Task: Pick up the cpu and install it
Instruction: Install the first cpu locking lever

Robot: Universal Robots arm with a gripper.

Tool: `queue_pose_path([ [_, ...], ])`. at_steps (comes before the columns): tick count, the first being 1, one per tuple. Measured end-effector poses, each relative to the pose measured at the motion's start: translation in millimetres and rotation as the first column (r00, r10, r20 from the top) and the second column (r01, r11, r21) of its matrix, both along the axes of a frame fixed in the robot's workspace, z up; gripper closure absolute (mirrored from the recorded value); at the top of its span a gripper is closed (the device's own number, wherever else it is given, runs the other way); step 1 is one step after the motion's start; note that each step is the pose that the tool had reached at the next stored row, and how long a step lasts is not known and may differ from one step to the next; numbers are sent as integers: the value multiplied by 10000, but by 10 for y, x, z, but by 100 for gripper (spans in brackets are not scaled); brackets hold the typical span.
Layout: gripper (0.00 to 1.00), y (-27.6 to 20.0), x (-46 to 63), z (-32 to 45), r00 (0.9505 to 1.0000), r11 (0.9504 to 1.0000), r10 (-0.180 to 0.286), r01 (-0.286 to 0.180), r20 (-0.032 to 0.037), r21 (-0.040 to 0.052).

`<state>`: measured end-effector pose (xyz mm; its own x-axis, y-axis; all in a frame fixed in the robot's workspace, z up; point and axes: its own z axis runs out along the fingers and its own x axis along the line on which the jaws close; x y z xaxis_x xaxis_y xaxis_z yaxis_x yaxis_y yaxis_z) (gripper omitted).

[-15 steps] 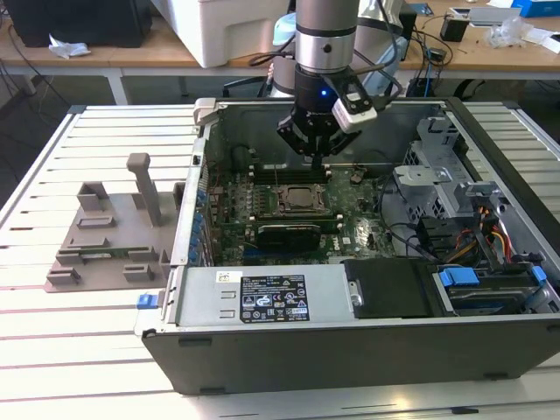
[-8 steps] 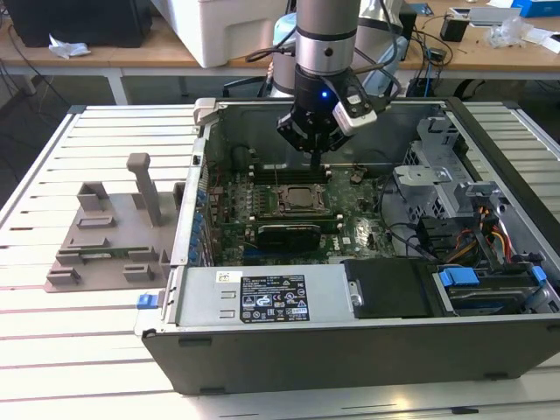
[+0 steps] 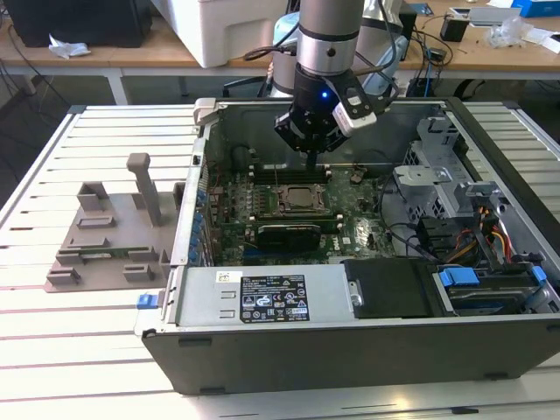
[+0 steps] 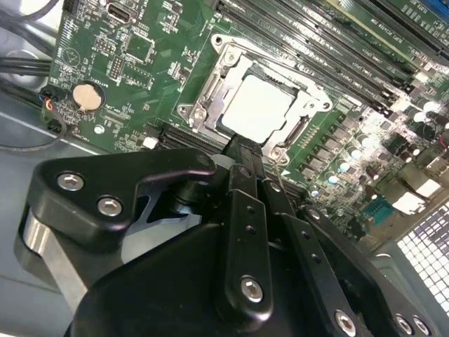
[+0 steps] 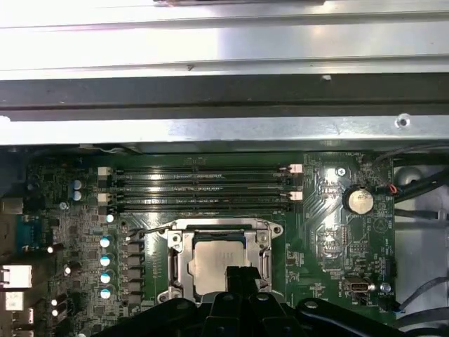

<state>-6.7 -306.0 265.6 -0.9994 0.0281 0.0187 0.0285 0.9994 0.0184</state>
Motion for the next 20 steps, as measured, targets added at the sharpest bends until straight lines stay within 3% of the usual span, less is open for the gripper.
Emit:
queue_pose_path([
  [1, 89, 0, 0, 13, 10000, 10000, 0, 0, 0, 1],
  [3, 89, 0, -1, 263, 10000, 10000, -1, 1, 0, 0],
  [6, 89, 0, -38, 269, 10000, 10000, -1, 1, 0, -1],
  [11, 89, 0, -306, 268, 10000, 10000, 0, 0, 0, 0],
  [20, 89, 0, -480, 268, 10000, 10000, -2, 2, 0, 0],
])
